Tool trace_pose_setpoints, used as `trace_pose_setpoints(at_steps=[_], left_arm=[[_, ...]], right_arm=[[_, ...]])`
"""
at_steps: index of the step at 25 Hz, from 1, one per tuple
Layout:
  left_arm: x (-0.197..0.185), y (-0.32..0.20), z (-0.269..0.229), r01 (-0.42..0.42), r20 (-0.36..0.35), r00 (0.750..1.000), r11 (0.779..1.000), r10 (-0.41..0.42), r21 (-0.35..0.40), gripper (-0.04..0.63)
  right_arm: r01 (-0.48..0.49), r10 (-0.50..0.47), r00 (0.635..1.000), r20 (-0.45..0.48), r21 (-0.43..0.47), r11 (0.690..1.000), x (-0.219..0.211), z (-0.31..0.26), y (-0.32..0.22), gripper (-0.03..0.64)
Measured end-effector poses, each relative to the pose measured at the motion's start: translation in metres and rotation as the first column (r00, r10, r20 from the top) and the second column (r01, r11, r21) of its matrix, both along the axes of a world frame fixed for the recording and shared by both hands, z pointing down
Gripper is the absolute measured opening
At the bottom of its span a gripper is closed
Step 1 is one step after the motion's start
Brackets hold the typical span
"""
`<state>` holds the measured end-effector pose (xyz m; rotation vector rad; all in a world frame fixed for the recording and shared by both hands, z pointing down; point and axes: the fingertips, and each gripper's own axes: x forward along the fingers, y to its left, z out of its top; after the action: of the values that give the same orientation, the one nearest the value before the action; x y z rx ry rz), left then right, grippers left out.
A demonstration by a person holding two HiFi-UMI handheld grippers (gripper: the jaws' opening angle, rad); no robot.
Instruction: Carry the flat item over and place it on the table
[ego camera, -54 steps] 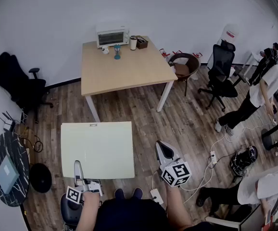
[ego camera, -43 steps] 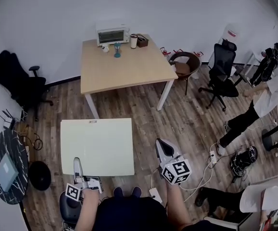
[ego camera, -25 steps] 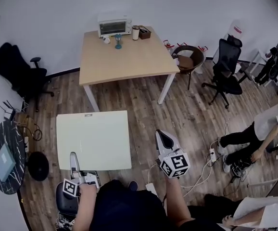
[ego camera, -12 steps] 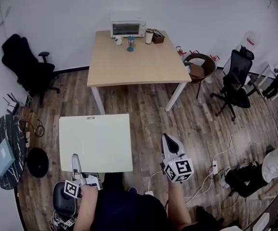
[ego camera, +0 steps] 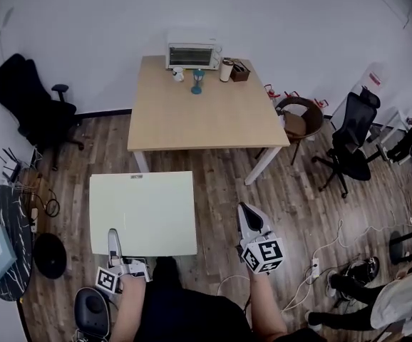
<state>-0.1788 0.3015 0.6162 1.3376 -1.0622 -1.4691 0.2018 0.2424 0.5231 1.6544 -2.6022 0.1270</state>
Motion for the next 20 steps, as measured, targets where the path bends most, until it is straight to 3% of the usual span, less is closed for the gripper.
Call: trace_pose_setpoints(at_steps=[10, 20], left_arm=[[-0.036, -0.130, -0.019, 0.002, 0.022, 1.000, 1.000, -0.002, -0.004, 0.282], [-0.067, -0.263, -0.029, -0.055, 0.019, 0.998, 0.998, 0.055, 0.001, 0.282]], right_arm=[[0.001, -0.001, 1.000, 0.001, 0.018, 1.000, -0.043, -0.017, -0.139, -0.002], [-0.045, 0.045, 0.999, -0.004, 0.044, 0.998, -0.080, -0.031, -0.255, -0.003]])
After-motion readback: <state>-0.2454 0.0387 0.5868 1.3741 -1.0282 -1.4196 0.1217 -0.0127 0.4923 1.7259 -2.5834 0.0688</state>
